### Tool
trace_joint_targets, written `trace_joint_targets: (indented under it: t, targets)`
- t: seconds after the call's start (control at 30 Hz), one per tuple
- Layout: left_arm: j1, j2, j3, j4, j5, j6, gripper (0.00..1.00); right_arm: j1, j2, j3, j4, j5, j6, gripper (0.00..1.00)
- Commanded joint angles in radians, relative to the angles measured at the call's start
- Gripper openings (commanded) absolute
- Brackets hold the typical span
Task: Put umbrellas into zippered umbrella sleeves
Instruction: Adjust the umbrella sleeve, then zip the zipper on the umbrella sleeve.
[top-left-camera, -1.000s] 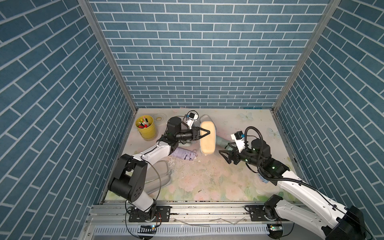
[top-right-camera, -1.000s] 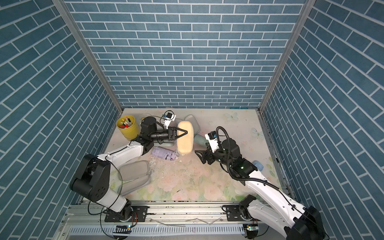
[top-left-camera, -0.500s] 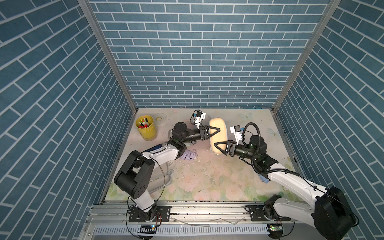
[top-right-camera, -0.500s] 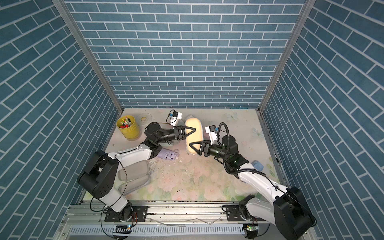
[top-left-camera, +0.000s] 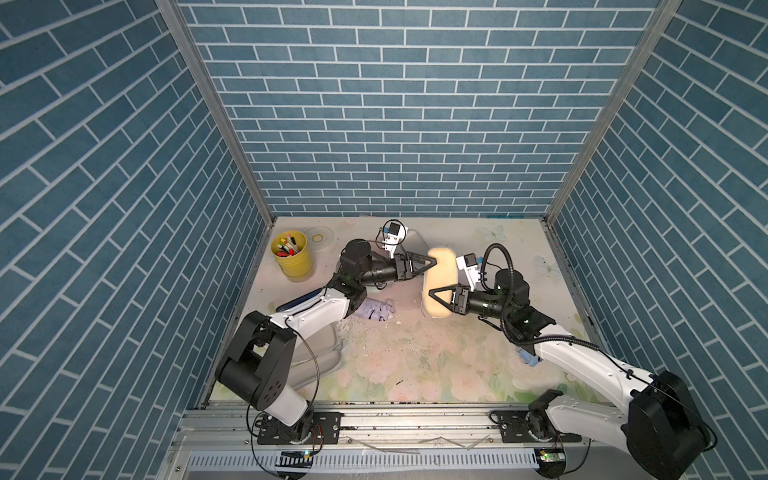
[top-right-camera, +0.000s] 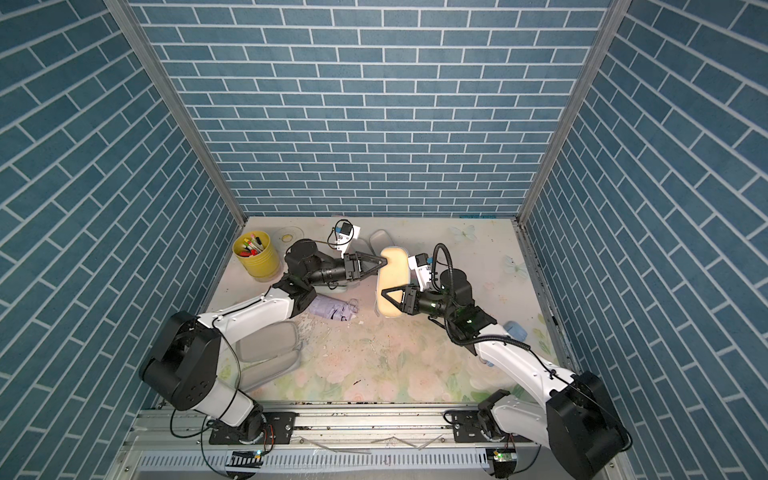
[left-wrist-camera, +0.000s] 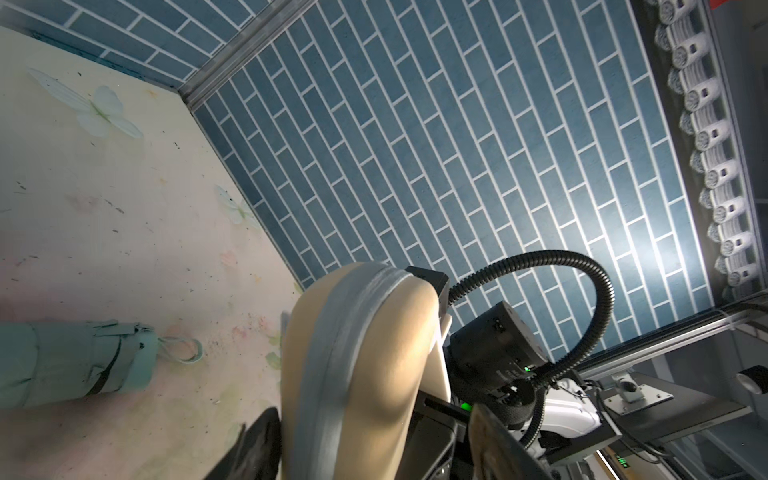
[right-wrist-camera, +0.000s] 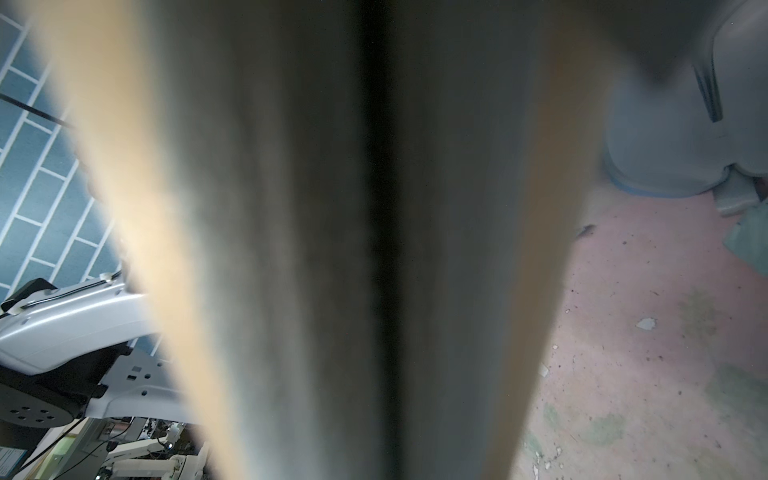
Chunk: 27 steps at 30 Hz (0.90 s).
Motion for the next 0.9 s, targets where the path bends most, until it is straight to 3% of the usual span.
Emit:
trace_joint_targets:
  t: [0.0, 0.1, 0.27, 0.33, 0.43, 0.57, 0.67, 0.77, 0.87]
  targets:
    - [-0.033, 0.010, 0.052, -0.148, 0.037, 0.134, 0.72, 0.011, 0.026, 0.066, 0.005, 0.011, -0.032, 0.24]
    - [-0.033, 0.042, 0.056, -0.120, 0.045, 0.120, 0.68, 0.020, 0.039, 0.076, 0.008, 0.003, -0.032, 0.25]
    - [-0.011, 0.058, 0.088, -0.102, 0.046, 0.107, 0.49, 0.025, 0.054, 0.074, 0.020, -0.018, -0.021, 0.28]
    - [-0.013, 0.073, 0.100, -0.060, 0.063, 0.080, 0.40, 0.024, 0.059, 0.071, 0.048, -0.037, -0.002, 0.36]
    - [0.005, 0.101, 0.090, 0.090, 0.109, -0.024, 0.23, 0.013, 0.041, 0.088, -0.008, -0.080, -0.039, 0.59]
    - [0.088, 0.077, 0.045, 0.162, 0.172, -0.076, 0.11, -0.028, -0.063, 0.155, -0.345, -0.061, -0.306, 0.67]
    - [0.116, 0.038, 0.047, 0.061, 0.230, -0.004, 0.10, -0.031, -0.133, 0.197, -0.569, 0.131, -0.589, 0.66]
    - [0.114, -0.008, 0.077, -0.175, 0.262, 0.172, 0.14, -0.031, -0.154, 0.177, -0.575, 0.392, -0.796, 0.57]
    - [0.109, -0.053, 0.126, -0.492, 0.247, 0.419, 0.18, -0.030, -0.141, 0.156, -0.486, 0.483, -0.949, 0.50]
